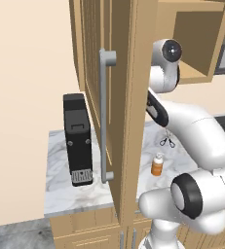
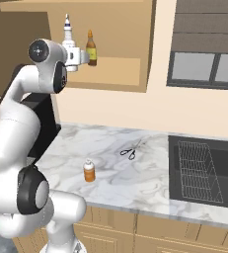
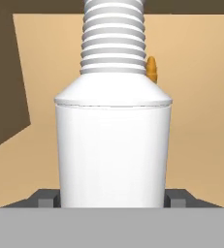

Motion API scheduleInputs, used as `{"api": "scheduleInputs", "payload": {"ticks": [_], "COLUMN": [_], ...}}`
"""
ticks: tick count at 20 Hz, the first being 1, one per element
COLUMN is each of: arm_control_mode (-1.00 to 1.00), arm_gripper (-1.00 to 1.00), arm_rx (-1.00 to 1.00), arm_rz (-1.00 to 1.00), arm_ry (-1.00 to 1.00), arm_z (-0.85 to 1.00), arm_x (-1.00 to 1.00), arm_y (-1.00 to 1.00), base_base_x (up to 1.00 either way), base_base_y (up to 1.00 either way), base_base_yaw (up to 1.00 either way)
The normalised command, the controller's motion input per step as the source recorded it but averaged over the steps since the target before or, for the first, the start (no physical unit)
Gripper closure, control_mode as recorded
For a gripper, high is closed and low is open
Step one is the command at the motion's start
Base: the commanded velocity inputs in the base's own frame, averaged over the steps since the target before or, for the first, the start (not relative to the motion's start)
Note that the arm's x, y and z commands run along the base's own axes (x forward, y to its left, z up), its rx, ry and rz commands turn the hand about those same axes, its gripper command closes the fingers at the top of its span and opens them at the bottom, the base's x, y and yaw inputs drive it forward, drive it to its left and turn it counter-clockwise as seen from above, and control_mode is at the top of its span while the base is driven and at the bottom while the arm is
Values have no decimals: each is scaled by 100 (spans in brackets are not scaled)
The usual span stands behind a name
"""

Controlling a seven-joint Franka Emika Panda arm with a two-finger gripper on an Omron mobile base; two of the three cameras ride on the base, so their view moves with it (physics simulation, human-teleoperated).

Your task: Pick the spray and soap dispenser from the cabinet and place them on the counter.

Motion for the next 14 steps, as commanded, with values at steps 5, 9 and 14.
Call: {"api": "scheduleInputs", "payload": {"ticks": [5, 9, 14], "arm_control_mode": [-100, -100, -100], "arm_gripper": [100, 100, 100], "arm_rx": [0, 0, 0], "arm_rz": [0, 0, 0], "arm_ry": [-1, 0, 0], "arm_z": [7, 13, 21], "arm_x": [-60, -60, -73], "arm_y": [0, 0, 0], "base_base_x": [0, 0, 0], "base_base_y": [0, 0, 0], "base_base_yaw": [0, 0, 0]}}
